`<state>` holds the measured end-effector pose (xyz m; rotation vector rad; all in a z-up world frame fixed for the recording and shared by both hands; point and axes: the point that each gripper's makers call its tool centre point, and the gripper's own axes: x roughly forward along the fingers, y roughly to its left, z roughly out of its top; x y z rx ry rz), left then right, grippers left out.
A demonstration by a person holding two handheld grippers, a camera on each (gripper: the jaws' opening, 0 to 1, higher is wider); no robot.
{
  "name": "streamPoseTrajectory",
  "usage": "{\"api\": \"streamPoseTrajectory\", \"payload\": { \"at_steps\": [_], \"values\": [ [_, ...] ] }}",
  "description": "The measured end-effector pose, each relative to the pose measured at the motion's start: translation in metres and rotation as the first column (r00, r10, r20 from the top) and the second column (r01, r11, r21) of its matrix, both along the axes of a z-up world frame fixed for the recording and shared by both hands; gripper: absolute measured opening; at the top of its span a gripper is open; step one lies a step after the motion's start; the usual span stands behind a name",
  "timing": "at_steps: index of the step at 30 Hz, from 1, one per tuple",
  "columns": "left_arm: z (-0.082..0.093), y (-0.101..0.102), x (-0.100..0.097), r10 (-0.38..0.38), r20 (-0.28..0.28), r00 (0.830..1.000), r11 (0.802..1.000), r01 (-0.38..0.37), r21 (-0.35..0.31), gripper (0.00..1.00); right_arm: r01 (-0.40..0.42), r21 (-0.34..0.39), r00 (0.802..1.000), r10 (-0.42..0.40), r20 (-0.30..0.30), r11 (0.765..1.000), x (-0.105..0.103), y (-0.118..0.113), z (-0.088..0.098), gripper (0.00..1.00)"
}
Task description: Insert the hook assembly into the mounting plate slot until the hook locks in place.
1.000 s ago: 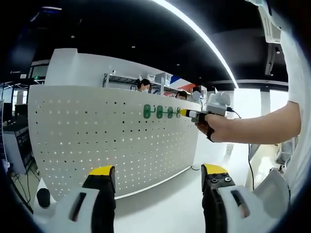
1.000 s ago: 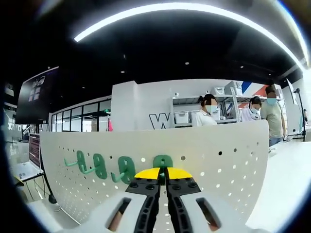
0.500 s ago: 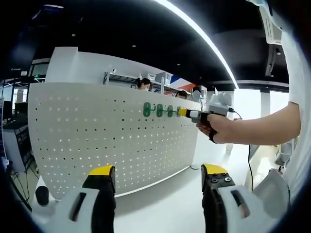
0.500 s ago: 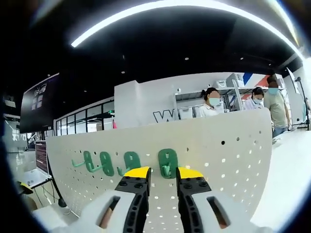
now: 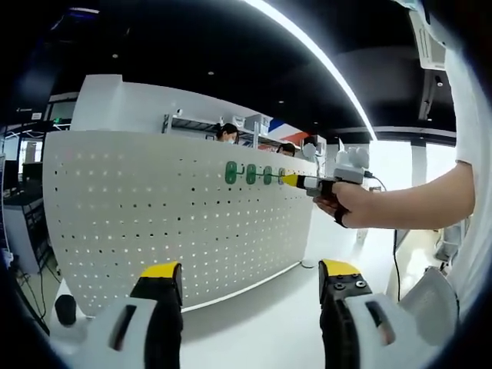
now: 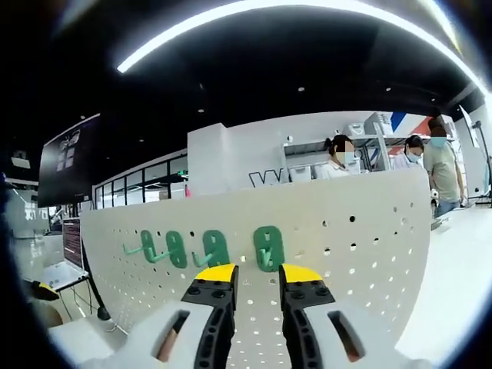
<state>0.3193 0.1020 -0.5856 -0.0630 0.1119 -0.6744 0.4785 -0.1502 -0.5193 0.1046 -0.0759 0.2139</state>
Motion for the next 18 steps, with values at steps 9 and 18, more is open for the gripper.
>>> {"api": "streamPoseTrajectory", "payload": {
  "at_steps": [9, 18],
  "values": [
    [-0.001, -0.002, 0.002, -0.010, 0.004, 1.000, 1.000, 0.010, 0.000, 0.74, -0.063, 0.014, 0.998, 0.063, 0.020, 0.998, -0.014, 0.000, 0.002, 0.22],
    [-0.001, -0.005, 0.002, -0.024, 0.009, 1.000, 1.000, 0.024, 0.001, 0.74, -0.147, 0.048, 0.989, 0.147, 0.008, 0.988, -0.028, 0.008, -0.003, 0.26]
  ]
}}
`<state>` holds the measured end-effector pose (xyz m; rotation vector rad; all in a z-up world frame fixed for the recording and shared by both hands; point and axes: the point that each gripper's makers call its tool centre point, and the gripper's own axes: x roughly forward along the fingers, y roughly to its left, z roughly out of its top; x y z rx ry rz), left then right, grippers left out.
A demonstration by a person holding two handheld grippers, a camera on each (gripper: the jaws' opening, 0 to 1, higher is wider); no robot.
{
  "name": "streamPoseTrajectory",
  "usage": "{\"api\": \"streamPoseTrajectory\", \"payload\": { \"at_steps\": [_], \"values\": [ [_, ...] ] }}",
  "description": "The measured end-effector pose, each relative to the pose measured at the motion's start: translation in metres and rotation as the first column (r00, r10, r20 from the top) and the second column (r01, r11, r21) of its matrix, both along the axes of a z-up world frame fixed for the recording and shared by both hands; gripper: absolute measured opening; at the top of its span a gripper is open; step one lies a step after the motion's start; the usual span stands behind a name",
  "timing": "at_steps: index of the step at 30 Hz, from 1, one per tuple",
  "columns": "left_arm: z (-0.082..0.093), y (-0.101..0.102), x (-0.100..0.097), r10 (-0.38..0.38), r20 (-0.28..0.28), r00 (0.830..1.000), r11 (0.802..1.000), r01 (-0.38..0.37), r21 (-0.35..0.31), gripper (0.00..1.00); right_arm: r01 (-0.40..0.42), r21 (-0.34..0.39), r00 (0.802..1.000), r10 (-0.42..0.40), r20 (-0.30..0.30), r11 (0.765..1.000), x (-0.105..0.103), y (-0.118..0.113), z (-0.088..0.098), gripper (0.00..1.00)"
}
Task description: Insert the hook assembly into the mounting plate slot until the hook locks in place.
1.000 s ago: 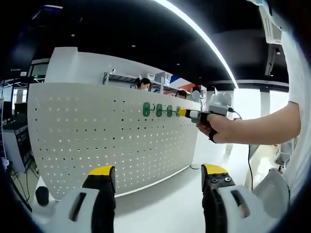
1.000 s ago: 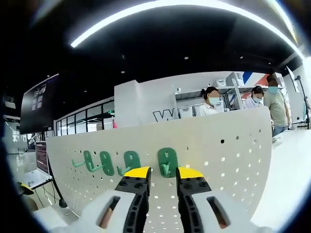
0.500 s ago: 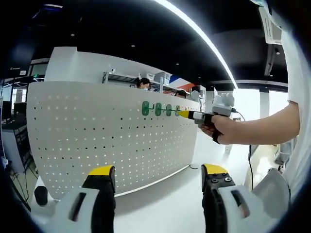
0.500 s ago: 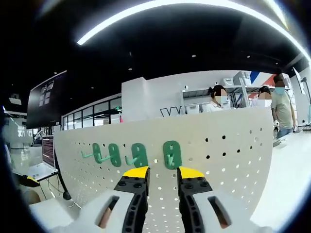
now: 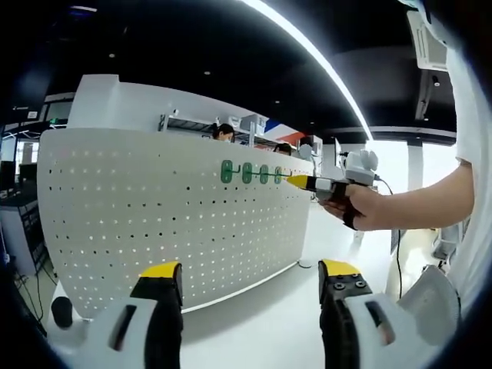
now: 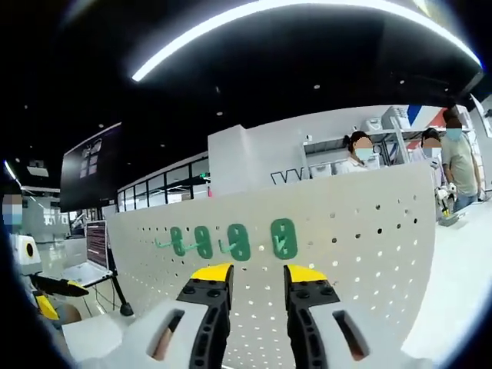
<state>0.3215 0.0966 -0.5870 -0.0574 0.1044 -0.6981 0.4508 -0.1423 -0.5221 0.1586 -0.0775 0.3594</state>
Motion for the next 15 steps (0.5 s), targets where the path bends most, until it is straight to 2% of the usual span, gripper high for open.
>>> {"api": "streamPoseTrajectory", "payload": {
  "at_steps": [2, 5, 7, 15],
  "values": [
    [0.0009, 0.0002, 0.0003, 0.000, 0.002, 1.000, 1.000, 0.000, -0.003, 0.74, -0.005, -0.016, 1.000, 0.005, -0.005, 1.000, -0.0022, 0.0011, -0.0020, 0.28],
    [0.0029, 0.0003, 0.0007, 0.003, 0.005, 1.000, 1.000, -0.003, -0.008, 0.74, -0.019, -0.013, 1.000, 0.019, -0.006, 1.000, -0.0049, 0.0029, -0.0035, 0.29],
    [0.0029, 0.0003, 0.0007, 0.002, 0.007, 1.000, 1.000, -0.002, -0.005, 0.74, -0.037, 0.022, 0.999, 0.037, -0.011, 0.999, -0.0070, 0.0050, -0.0044, 0.29],
    [0.0021, 0.0006, -0.0027, 0.004, 0.005, 1.000, 1.000, -0.004, -0.005, 0.74, -0.051, 0.017, 0.999, 0.051, -0.010, 0.999, -0.0098, 0.0071, -0.0038, 0.30]
  ]
}}
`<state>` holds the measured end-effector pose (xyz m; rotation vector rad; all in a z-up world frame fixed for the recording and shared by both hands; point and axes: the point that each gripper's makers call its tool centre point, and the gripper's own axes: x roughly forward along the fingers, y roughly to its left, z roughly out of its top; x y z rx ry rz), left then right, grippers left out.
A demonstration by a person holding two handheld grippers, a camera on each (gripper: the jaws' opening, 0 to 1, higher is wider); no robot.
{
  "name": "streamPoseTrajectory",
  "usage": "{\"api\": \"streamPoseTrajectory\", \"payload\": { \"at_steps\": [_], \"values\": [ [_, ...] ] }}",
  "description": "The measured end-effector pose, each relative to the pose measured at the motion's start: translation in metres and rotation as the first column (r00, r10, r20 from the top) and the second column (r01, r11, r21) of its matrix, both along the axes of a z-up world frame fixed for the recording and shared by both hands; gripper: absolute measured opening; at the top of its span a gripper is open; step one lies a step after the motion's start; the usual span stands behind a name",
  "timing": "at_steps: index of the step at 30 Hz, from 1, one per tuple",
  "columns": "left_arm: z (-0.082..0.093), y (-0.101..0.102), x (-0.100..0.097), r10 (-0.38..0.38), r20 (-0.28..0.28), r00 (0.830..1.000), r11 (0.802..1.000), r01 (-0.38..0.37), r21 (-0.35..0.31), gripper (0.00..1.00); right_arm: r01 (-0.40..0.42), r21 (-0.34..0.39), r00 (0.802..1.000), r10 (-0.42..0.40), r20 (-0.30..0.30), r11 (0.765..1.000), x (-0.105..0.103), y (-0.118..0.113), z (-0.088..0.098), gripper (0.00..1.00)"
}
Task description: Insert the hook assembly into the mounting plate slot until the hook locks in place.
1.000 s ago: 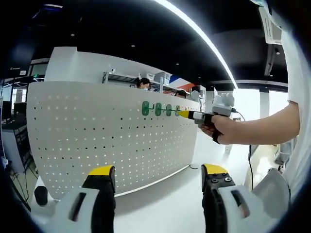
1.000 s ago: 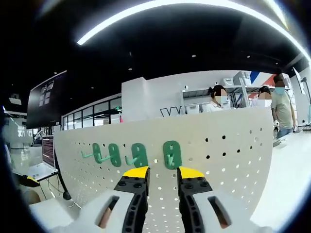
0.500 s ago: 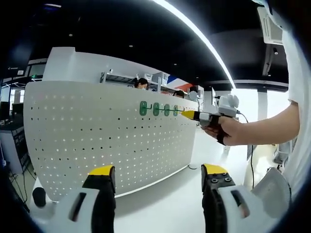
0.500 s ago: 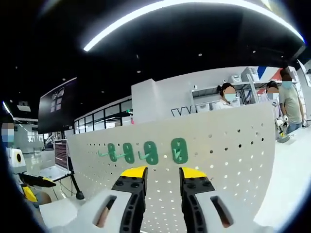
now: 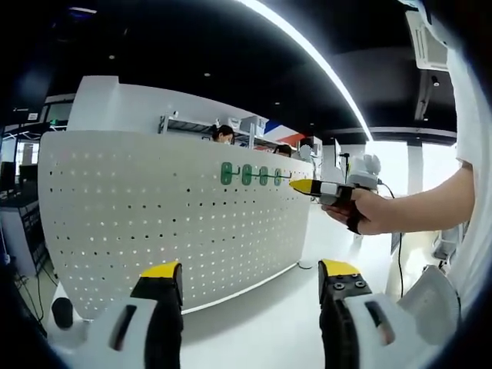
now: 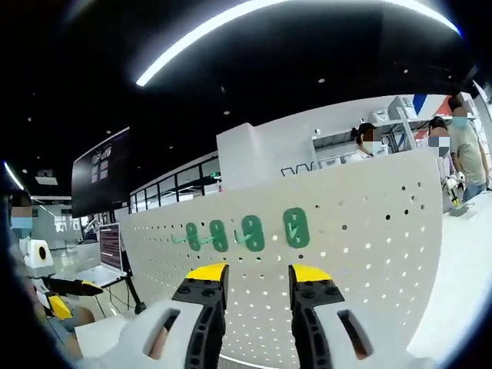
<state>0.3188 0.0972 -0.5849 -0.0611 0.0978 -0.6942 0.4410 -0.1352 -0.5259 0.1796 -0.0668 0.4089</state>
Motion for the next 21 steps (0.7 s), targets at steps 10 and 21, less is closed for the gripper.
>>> {"api": "streamPoseTrajectory", "payload": {
  "at_steps": [10, 21],
  "values": [
    [0.000, -0.003, -0.001, -0.002, 0.003, 1.000, 1.000, 0.002, -0.005, 0.74, -0.023, -0.062, 1.000, 0.023, 0.010, 0.998, -0.019, -0.003, -0.004, 0.30],
    [0.002, -0.007, -0.001, -0.014, 0.015, 1.000, 1.000, 0.014, -0.001, 0.74, -0.035, -0.114, 0.999, 0.037, 0.014, 0.993, -0.045, -0.008, -0.012, 0.35]
  ]
}}
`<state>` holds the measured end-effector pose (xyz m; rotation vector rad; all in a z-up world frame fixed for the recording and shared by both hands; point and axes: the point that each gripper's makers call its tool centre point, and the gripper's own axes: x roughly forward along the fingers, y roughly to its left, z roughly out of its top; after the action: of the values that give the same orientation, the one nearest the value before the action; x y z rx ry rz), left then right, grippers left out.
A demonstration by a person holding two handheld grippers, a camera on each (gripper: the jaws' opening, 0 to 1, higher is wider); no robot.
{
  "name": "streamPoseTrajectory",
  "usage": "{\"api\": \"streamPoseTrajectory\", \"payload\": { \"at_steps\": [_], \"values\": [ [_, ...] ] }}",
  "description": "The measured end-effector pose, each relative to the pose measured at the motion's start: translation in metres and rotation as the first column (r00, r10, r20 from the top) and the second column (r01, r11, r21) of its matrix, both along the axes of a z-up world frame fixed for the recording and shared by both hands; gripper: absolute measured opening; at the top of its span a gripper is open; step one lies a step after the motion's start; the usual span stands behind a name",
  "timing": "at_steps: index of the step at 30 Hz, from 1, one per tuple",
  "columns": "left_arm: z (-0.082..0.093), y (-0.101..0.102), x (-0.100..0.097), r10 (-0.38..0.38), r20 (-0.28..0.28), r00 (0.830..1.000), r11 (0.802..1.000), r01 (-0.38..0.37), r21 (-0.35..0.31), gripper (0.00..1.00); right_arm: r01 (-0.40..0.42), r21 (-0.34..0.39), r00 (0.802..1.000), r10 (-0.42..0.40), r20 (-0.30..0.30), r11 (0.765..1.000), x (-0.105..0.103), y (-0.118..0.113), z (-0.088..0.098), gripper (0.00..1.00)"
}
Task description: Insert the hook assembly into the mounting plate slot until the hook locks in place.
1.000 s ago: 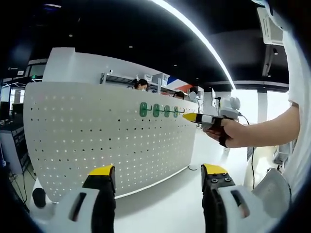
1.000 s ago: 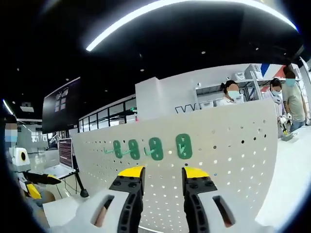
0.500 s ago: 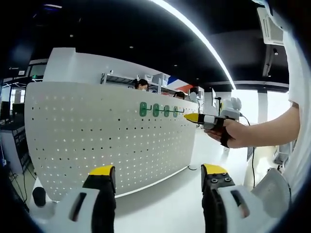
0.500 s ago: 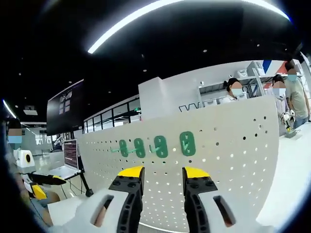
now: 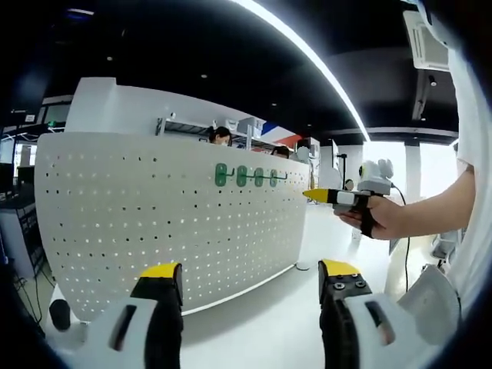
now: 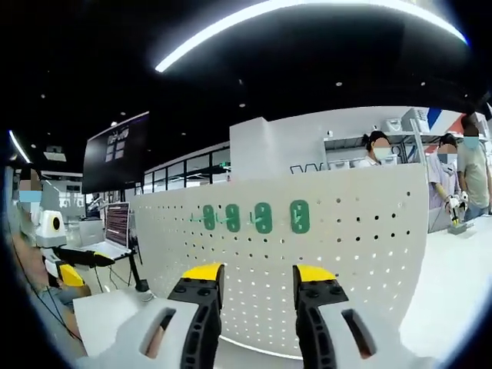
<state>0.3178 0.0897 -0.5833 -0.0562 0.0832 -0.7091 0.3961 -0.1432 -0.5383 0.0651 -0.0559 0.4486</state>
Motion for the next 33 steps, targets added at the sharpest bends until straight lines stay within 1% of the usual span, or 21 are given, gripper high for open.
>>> {"api": "streamPoseTrajectory", "payload": {
  "at_steps": [11, 13, 14, 17, 22, 30, 33],
  "values": [
    [-0.003, 0.000, 0.002, 0.005, 0.001, 1.000, 1.000, -0.005, 0.003, 0.74, -0.015, -0.028, 1.000, 0.015, -0.004, 1.000, -0.016, -0.001, -0.008, 0.40],
    [-0.003, 0.001, 0.002, 0.007, 0.004, 1.000, 1.000, -0.007, 0.000, 0.74, -0.021, -0.016, 1.000, 0.021, -0.007, 1.000, -0.020, -0.001, -0.010, 0.41],
    [-0.004, 0.002, 0.002, 0.009, 0.005, 1.000, 1.000, -0.009, -0.001, 0.74, -0.022, -0.002, 1.000, 0.022, -0.019, 1.000, -0.021, -0.002, -0.013, 0.42],
    [-0.007, 0.004, 0.002, 0.012, -0.001, 1.000, 1.000, -0.012, 0.003, 0.74, -0.018, -0.001, 1.000, 0.018, -0.022, 1.000, -0.025, -0.003, -0.018, 0.43],
    [-0.012, 0.005, 0.000, 0.010, -0.002, 1.000, 1.000, -0.010, 0.028, 0.74, -0.022, -0.024, 0.999, 0.021, -0.027, 0.999, -0.031, -0.002, -0.022, 0.43],
    [-0.015, 0.005, -0.001, 0.009, -0.009, 1.000, 1.000, -0.009, 0.023, 0.75, -0.021, -0.029, 0.999, 0.020, -0.033, 0.999, -0.042, -0.002, -0.029, 0.43],
    [-0.018, 0.004, -0.001, 0.007, -0.007, 1.000, 0.999, -0.007, 0.037, 0.75, -0.022, -0.030, 0.999, 0.021, -0.035, 0.999, -0.047, -0.003, -0.031, 0.44]
  ]
}}
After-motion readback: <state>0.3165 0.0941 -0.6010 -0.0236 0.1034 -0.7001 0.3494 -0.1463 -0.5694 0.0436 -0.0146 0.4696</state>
